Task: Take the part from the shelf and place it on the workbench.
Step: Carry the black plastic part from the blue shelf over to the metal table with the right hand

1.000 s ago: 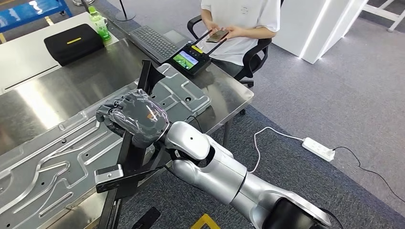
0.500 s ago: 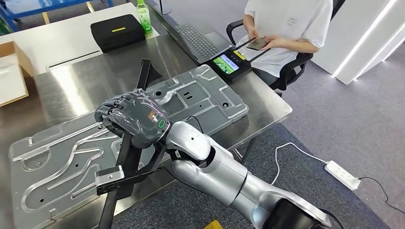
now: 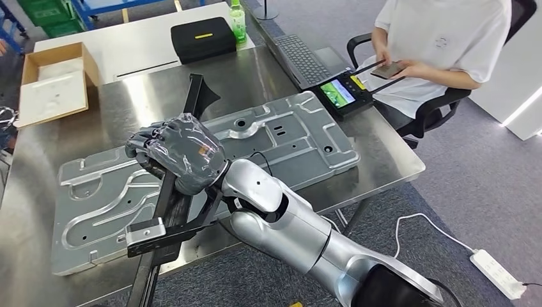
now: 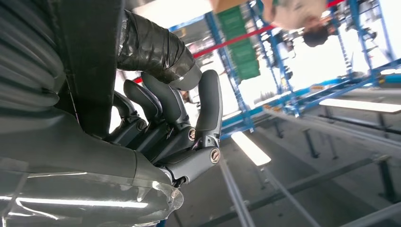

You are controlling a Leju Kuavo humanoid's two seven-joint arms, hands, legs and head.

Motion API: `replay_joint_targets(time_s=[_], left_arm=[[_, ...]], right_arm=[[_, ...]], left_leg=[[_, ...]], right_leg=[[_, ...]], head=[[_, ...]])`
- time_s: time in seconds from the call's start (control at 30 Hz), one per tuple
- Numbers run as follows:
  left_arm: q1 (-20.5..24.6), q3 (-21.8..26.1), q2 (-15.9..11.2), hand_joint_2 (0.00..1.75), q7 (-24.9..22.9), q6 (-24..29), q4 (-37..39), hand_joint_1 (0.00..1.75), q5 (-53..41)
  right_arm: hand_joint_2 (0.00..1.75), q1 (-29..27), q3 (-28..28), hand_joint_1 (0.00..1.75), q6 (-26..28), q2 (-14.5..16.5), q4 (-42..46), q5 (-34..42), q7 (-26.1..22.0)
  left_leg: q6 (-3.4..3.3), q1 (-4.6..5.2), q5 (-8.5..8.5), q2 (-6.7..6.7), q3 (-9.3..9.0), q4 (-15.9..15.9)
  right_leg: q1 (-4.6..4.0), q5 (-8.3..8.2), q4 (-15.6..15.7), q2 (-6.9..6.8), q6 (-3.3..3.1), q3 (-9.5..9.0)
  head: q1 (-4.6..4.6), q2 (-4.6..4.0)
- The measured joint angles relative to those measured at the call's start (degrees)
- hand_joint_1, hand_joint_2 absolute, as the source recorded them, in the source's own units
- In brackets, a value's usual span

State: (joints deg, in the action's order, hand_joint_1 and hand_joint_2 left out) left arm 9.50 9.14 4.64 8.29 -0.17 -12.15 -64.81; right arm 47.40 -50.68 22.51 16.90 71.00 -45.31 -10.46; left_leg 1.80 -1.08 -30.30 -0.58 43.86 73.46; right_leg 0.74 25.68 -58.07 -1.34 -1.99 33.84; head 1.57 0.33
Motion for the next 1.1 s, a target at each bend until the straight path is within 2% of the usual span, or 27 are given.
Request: replay_joint_targets(time_s=[0.03, 0.07, 0.1, 0.13, 0.2, 0.23, 0.3, 0.37, 0.4, 0.43, 0.47, 0.5, 0.53, 0.57, 0.6, 0.67, 0.7, 0.73, 0.8, 0.83, 0.9, 0.93, 0.97, 1.0, 1.03, 1.07, 1.1], left_arm=[[0.0, 0.0, -0.1, 1.75, -0.1, -0.1, 0.0, 0.00, 0.0], [-0.1, 0.0, -0.2, 1.75, -0.2, -0.2, 0.0, 0.00, 0.1], [-0.1, 0.0, -0.3, 1.75, -0.3, -0.2, 0.0, 0.00, 0.1], [-0.1, 0.0, -0.4, 1.75, -0.3, -0.3, 0.0, 0.00, 0.1], [-0.1, 0.0, -0.4, 1.75, -0.4, -0.4, 0.0, 0.00, 0.2], [-0.1, 0.0, -0.4, 1.75, -0.4, -0.4, 0.0, 0.00, 0.3], [-0.3, 0.0, -0.4, 1.75, -0.3, -0.4, 0.0, 0.00, 0.5], [-0.4, 0.0, -0.4, 1.75, -0.2, -0.5, 0.0, 0.00, 0.5], [-0.3, 0.0, -0.4, 1.75, -0.2, -0.5, 0.0, 0.00, 0.4], [-0.2, 0.0, -0.4, 1.75, -0.1, -0.5, 0.0, 0.00, 0.3], [-0.1, 0.0, -0.4, 1.75, -0.1, -0.5, 0.0, 0.00, 0.2], [-0.1, 0.0, -0.4, 1.75, 0.0, -0.6, 0.0, 0.00, 0.0], [-0.2, 0.0, -0.4, 1.75, 0.0, -0.6, 0.0, 0.00, -0.1], [-0.2, 0.0, -0.4, 1.75, 0.1, -0.7, 0.0, 0.00, -0.2], [-0.2, 0.0, -0.4, 1.75, 0.2, -0.8, 0.0, 0.00, -0.3], [-0.1, 0.1, -0.3, 1.75, 0.4, -0.8, 0.0, 0.00, -0.6], [0.1, 0.1, -0.2, 1.75, 0.6, -0.8, 0.0, 0.00, -0.8], [0.2, 0.1, -0.1, 1.75, 0.8, -0.8, 0.0, 0.00, -1.0], [0.2, 0.2, 0.0, 1.75, 1.1, -0.8, 0.0, 0.00, -1.3], [0.0, 0.3, 0.1, 1.75, 1.2, -0.8, 0.0, 0.00, -1.4], [0.0, 0.4, 0.2, 1.75, 1.3, -0.7, 0.0, 0.00, -1.5], [0.2, 0.5, 0.2, 1.75, 1.4, -0.7, 0.0, 0.00, -1.4], [0.4, 0.6, 0.2, 1.75, 1.5, -0.6, 0.0, 0.00, -1.4], [0.5, 0.8, 0.2, 1.75, 1.5, -0.6, 0.0, 0.00, -1.3], [0.6, 0.9, 0.2, 1.75, 1.6, -0.6, 0.0, 0.00, -1.3], [0.5, 1.1, 0.2, 1.75, 1.6, -0.6, 0.0, 0.00, -1.4], [0.5, 1.2, 0.2, 1.75, 1.6, -0.5, 0.0, 0.00, -1.5]], right_arm=[[1.75, 0.0, 0.1, 1.71, 0.0, 0.0, 0.0, -0.1, 0.1], [1.75, 0.0, 0.3, 1.71, 0.1, -0.1, 0.0, -0.2, 0.3], [1.75, 0.1, 0.5, 1.71, 0.2, -0.1, 0.0, -0.3, 0.5], [1.75, 0.3, 0.9, 1.71, 0.4, -0.1, 0.0, -0.6, 0.8], [1.75, 1.0, 2.0, 1.71, 1.0, -0.5, -0.1, -1.5, 1.7], [1.75, 1.4, 2.6, 1.71, 1.3, -0.8, -0.2, -2.0, 2.1], [1.75, 2.3, 4.1, 1.71, 1.9, -1.5, -0.8, -2.8, 2.6], [1.75, 3.4, 5.8, 1.71, 2.3, -2.4, -1.9, -3.3, 2.7], [1.75, 4.0, 6.8, 1.71, 2.5, -2.9, -2.5, -3.5, 2.7], [1.75, 4.5, 7.9, 1.71, 2.7, -3.6, -3.3, -3.7, 2.8], [1.75, 4.8, 8.9, 1.71, 2.9, -4.2, -4.2, -4.1, 2.9], [1.75, 5.0, 9.9, 1.71, 3.1, -4.8, -5.1, -4.5, 3.2], [1.75, 5.1, 10.7, 1.71, 3.3, -5.4, -6.1, -5.0, 3.4], [1.75, 5.3, 11.4, 1.71, 3.4, -5.7, -7.0, -5.4, 3.6], [1.75, 5.7, 12.1, 1.71, 3.6, -6.0, -8.1, -5.8, 3.7], [1.75, 6.9, 13.5, 1.71, 4.3, -6.5, -11.0, -6.3, 3.7], [1.75, 7.7, 14.4, 1.71, 4.9, -6.7, -12.8, -6.4, 3.7], [1.75, 8.5, 15.3, 1.71, 5.5, -6.9, -14.8, -6.6, 3.5], [1.75, 9.8, 17.1, 1.71, 6.5, -7.2, -18.8, -6.8, 2.9], [1.75, 10.4, 18.0, 1.71, 6.9, -7.3, -20.6, -6.8, 2.5], [1.75, 11.4, 19.3, 1.71, 7.2, -7.5, -23.4, -6.9, 2.2], [1.75, 11.8, 19.8, 1.71, 7.2, -7.6, -24.6, -7.0, 2.3], [1.75, 12.0, 20.3, 1.71, 7.2, -7.7, -25.7, -7.0, 2.6], [1.75, 12.2, 20.8, 1.71, 7.3, -7.9, -26.9, -7.1, 2.8], [1.75, 12.2, 21.3, 1.71, 7.4, -8.0, -28.1, -7.2, 3.0], [1.75, 12.3, 21.8, 1.71, 7.6, -8.2, -29.3, -7.3, 3.0], [1.75, 12.4, 22.3, 1.71, 7.8, -8.4, -30.4, -7.5, 2.9]], left_leg=[[0.19, -0.14, 0.29, 0.22, 0.31, 0.6], [0.31, -0.24, 1.61, 0.52, -0.65, -1.1], [0.37, -0.31, 3.56, 1.19, -2.66, -4.8], [0.30, -0.18, 5.10, 2.55, -4.87, -8.9], [-0.45, 0.14, 6.65, 4.20, -7.61, -14.2], [-0.91, 0.33, 6.54, 4.29, -7.81, -14.7], [-1.72, 0.28, 6.69, 2.82, -7.75, -14.8], [-2.43, 0.10, 6.90, 1.54, -7.82, -15.0], [-2.78, -0.01, 7.00, 0.90, -7.84, -15.1], [-3.04, 0.02, 7.05, 0.17, -7.79, -15.1], [-3.25, 0.07, 7.08, -0.59, -7.76, -15.1], [-3.34, 0.14, 7.10, -1.44, -7.74, -15.1], [-3.38, 0.23, 7.11, -2.29, -7.75, -15.0], [-3.39, 0.33, 7.11, -3.13, -7.77, -15.0], [-3.39, 0.42, 7.11, -3.95, -7.81, -14.9], [-3.28, 0.53, 7.13, -5.43, -7.68, -14.8], [-3.08, 0.47, 7.19, -6.11, -7.48, -14.7], [-2.79, 0.30, 7.27, -6.74, -7.26, -14.7], [-2.03, 0.04, 7.51, -7.91, -6.96, -15.0], [-1.72, 0.12, 7.38, -7.13, -6.81, -14.8], [-1.25, 0.37, 5.57, -3.58, -5.41, -11.9], [-1.02, 0.33, 3.89, -1.48, -3.89, -8.7], [-0.77, 0.16, 2.19, -0.45, -2.08, -5.0], [-0.50, -0.04, 1.04, -0.01, -0.48, -1.8], [-0.25, -0.24, 0.84, 0.17, 0.38, -0.1], [-0.05, -0.41, 1.70, 0.25, 0.12, -0.5], [0.06, -0.53, 3.36, 0.44, -1.21, -3.0]], right_leg=[[0.01, 0.16, -0.1, -0.85, 0.10, -0.03], [0.05, 0.34, -0.2, -1.61, 0.25, -0.09], [0.09, 0.60, -0.4, -2.35, 0.46, -0.21], [-0.02, 0.92, -0.6, -3.02, 0.75, -0.33], [-0.40, 1.43, -0.9, -4.16, 1.38, -0.58], [-0.64, 1.57, -0.9, -4.68, 1.69, -0.71], [-0.61, 1.81, -0.9, -5.47, 2.30, -1.01], [-0.21, 3.16, -2.6, -3.37, 2.90, -0.46], [-0.04, 4.65, -5.2, -1.70, 3.12, 0.76], [0.02, 6.43, -8.9, -0.16, 3.20, 2.55], [-0.01, 8.03, -12.8, 0.54, 3.21, 4.67], [-0.05, 8.89, -15.9, 0.83, 3.18, 6.52], [-0.08, 8.50, -17.1, 0.98, 3.06, 7.54], [-0.10, 6.97, -16.1, 1.17, 2.83, 7.50], [-0.12, 4.58, -12.9, 1.66, 2.51, 6.40], [-0.04, 0.59, -5.3, 4.21, 1.76, 3.33], [-0.04, -0.32, -2.8, 5.21, 1.56, 2.30], [-0.10, -0.43, -1.6, 5.77, 1.44, 1.86], [-0.15, -0.50, -1.1, 4.65, 1.33, 1.53], [-0.02, -0.67, -0.6, 4.04, 1.15, 1.24], [0.36, -1.03, 0.3, 2.84, 0.75, 0.64], [0.29, -1.06, 0.5, 2.34, 0.61, 0.48], [0.26, -1.01, 0.5, 1.80, 0.51, 0.42], [0.24, -0.93, 0.5, 1.29, 0.51, 0.40], [0.25, -0.83, 0.5, 0.85, 0.58, 0.37], [0.30, -0.70, 0.4, 0.51, 0.74, 0.34], [0.38, -0.52, 0.2, 0.16, 0.94, 0.30]], head=[[0.00, 0.00], [0.00, 0.00], [0.00, 0.00], [0.00, 0.00], [-0.05, 0.00], [-0.07, 0.00], [-0.08, 0.00], [-0.09, 0.00], [-0.09, 0.00], [-0.09, 0.00], [-0.10, 0.00], [-0.09, 0.00], [-0.09, 0.00], [-0.10, 0.00], [-0.09, 0.00], [-0.08, 0.00], [-0.07, 0.00], [-0.07, 0.00], [-0.10, 0.00], [-0.08, 0.00], [0.01, 0.00], [0.07, 0.00], [0.08, 0.00], [0.08, 0.00], [0.08, 0.00], [0.08, 0.00], [0.08, 0.00]])
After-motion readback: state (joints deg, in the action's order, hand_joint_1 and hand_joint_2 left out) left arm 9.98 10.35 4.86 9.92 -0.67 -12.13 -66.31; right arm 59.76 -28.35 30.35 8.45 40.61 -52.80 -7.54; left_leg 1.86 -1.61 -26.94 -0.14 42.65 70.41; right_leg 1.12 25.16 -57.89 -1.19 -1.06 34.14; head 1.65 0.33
